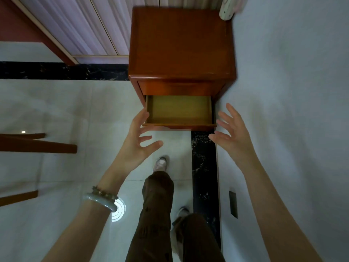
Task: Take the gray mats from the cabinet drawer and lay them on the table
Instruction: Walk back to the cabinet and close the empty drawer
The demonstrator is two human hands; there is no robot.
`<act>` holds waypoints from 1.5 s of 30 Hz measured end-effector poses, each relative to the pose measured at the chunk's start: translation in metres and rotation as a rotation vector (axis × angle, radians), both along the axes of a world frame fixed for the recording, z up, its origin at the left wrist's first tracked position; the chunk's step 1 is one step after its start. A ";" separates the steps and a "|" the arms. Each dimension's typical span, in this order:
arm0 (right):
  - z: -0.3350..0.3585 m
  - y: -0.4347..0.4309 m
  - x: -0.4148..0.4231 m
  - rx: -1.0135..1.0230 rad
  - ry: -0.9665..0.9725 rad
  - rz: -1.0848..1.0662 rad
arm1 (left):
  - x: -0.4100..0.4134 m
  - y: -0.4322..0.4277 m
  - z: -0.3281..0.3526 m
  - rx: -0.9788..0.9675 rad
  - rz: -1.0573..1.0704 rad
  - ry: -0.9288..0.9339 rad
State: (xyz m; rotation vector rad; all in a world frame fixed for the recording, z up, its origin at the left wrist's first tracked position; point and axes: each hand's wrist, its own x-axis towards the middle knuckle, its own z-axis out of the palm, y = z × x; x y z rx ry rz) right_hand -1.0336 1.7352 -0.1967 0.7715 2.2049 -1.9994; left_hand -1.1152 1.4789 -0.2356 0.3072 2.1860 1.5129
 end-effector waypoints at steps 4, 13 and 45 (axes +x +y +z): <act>-0.064 0.005 -0.003 0.020 0.041 -0.008 | -0.013 0.000 -0.058 -0.009 -0.021 0.043; -0.217 0.019 -0.043 0.085 0.207 -0.011 | -0.064 0.014 -0.204 -0.005 -0.038 0.184; -0.537 0.010 -0.076 1.392 -0.070 0.645 | -0.092 0.019 -0.503 -0.974 -0.575 0.831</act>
